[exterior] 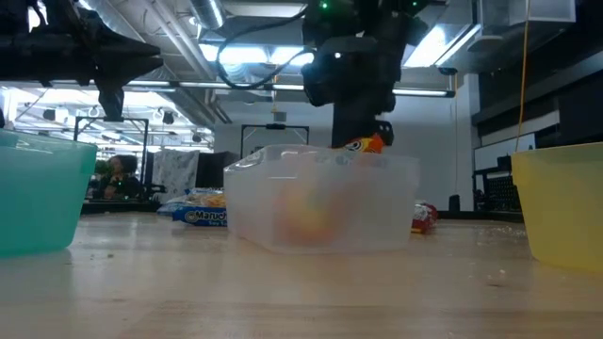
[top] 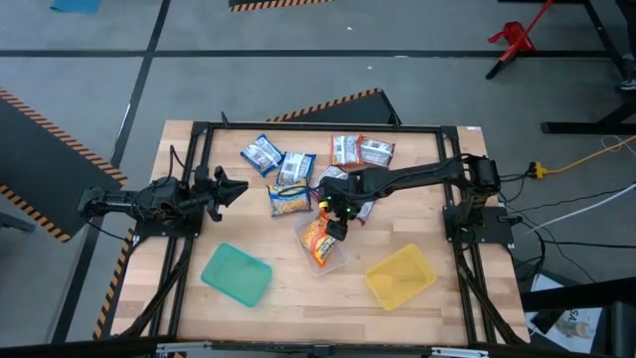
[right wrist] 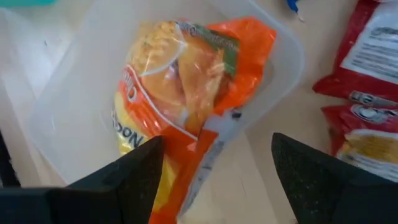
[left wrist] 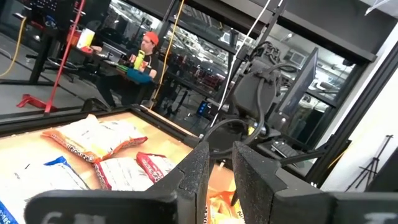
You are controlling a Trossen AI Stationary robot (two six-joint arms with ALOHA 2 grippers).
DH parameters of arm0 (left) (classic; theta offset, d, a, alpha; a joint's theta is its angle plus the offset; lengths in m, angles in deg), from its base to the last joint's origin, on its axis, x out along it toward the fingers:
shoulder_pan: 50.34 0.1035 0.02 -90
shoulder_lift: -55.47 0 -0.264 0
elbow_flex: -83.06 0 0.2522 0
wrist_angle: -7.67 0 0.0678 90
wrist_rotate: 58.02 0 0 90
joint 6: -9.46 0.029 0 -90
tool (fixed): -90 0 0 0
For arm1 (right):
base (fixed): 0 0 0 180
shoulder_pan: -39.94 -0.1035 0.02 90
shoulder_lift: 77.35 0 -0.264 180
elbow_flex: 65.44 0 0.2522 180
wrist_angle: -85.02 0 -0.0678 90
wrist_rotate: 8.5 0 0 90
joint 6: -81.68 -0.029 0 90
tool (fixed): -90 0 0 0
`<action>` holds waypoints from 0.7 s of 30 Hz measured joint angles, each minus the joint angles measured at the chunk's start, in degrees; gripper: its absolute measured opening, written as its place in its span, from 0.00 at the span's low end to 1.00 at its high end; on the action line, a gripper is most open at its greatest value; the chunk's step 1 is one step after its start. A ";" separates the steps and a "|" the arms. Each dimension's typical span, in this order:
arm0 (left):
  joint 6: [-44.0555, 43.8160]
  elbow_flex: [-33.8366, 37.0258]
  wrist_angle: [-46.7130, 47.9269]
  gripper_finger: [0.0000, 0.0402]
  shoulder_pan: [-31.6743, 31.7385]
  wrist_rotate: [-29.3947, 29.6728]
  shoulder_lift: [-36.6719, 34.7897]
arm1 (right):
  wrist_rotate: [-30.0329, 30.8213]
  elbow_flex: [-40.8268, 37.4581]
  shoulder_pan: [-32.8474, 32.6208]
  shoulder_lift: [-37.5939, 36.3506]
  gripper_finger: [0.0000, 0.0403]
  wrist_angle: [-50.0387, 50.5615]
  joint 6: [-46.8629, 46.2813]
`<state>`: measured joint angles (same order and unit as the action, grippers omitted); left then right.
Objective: Sort Maruchan noodles
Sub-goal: Put the left orange noodle pack into the transparent bin
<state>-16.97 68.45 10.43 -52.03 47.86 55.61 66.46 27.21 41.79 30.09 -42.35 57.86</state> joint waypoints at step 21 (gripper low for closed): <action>1.07 0.00 -0.02 0.17 0.01 1.63 0.00 | -6.06 -0.63 -0.02 0.46 0.63 -5.01 3.14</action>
<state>-15.90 68.45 10.41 -52.02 49.49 55.61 60.39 26.58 41.76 30.55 -47.35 61.00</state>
